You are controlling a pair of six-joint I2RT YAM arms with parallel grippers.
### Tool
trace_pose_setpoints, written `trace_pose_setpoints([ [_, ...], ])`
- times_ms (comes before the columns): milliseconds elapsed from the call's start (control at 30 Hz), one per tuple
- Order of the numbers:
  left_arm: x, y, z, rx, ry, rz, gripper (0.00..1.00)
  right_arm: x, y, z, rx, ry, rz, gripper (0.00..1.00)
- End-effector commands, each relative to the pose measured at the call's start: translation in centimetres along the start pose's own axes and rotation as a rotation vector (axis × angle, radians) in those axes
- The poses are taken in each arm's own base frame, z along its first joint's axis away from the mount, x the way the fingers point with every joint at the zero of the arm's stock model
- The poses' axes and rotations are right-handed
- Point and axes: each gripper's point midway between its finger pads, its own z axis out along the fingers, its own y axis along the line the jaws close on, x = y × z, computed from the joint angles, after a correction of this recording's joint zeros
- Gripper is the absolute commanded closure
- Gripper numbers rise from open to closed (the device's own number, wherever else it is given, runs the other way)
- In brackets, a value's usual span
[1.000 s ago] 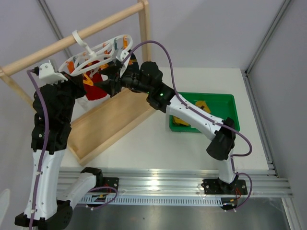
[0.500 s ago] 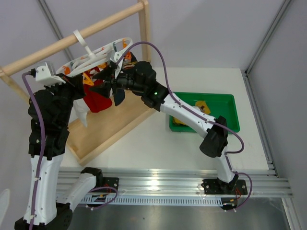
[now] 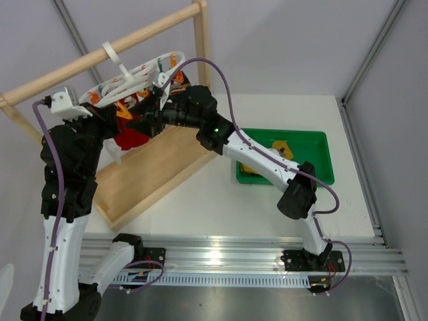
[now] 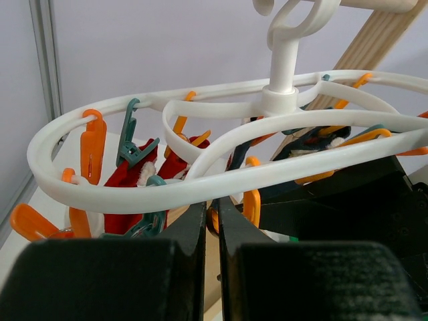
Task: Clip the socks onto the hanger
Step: Open the clamp at the hanger.
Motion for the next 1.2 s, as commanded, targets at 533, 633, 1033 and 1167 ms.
trace_pose_setpoints([
  [533, -0.6, -1.9, -0.8, 0.099, -0.012, -0.032, 0.76, -4.9, 1.9, -0.1, -0.055, -0.097, -0.039, 0.91],
  [633, -1.0, -1.7, -1.3, 0.078, -0.010, -0.068, 0.57, -4.7, 1.8, -0.1, -0.046, -0.092, -0.044, 0.97],
  [1033, -1.8, -1.8, -3.5, 0.020, 0.039, -0.280, 0.13, -4.1, 1.1, 0.5, 0.027, -0.073, -0.102, 1.00],
  [1167, -2.4, -2.6, -4.5, 0.063, 0.031, -0.303, 0.12, -4.1, 0.9, 0.5, 0.041, -0.071, -0.104, 1.00],
])
